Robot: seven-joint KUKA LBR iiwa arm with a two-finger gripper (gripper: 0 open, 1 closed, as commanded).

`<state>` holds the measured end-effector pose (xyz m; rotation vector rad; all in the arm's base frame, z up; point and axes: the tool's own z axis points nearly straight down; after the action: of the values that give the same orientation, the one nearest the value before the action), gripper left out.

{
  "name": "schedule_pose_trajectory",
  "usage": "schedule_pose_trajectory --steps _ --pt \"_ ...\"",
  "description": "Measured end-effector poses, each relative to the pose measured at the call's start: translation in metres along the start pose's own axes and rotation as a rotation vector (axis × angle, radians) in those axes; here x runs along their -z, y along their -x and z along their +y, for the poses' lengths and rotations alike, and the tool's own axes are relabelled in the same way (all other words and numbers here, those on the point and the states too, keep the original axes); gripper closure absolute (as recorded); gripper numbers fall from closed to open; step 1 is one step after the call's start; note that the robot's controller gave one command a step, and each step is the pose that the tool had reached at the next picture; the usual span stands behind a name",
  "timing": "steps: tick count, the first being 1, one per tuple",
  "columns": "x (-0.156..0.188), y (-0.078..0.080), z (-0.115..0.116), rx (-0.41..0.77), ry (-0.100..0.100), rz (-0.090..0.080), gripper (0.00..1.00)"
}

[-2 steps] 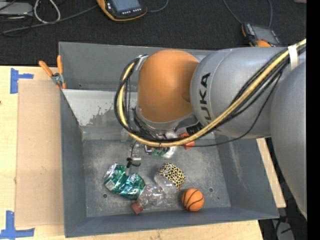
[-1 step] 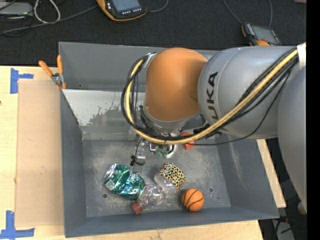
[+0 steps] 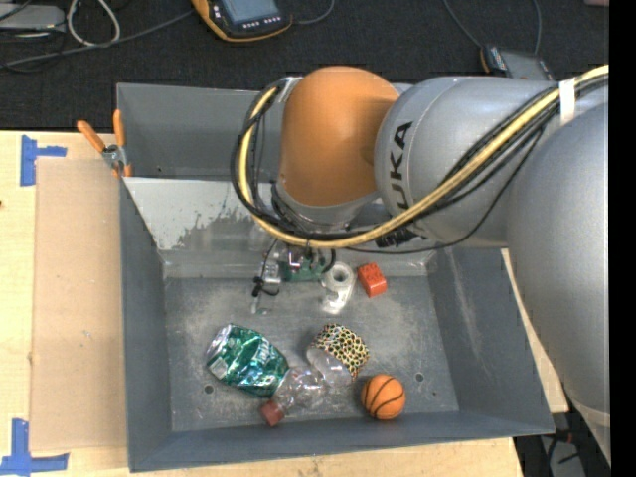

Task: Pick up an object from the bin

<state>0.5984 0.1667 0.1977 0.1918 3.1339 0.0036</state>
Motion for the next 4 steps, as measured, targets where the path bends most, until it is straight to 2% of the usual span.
schedule_pose_trajectory --steps 1,2,3,4 --pt "0.005 -0.013 0.015 0.256 -0.001 0.003 0.0" --pt "-0.041 0.007 -0.027 0.349 -0.001 0.002 0.0" --pt "-0.093 -0.033 -0.044 0.526 0.002 -0.002 0.0" --pt "-0.104 -0.045 -0.106 0.627 0.001 0.001 0.0"
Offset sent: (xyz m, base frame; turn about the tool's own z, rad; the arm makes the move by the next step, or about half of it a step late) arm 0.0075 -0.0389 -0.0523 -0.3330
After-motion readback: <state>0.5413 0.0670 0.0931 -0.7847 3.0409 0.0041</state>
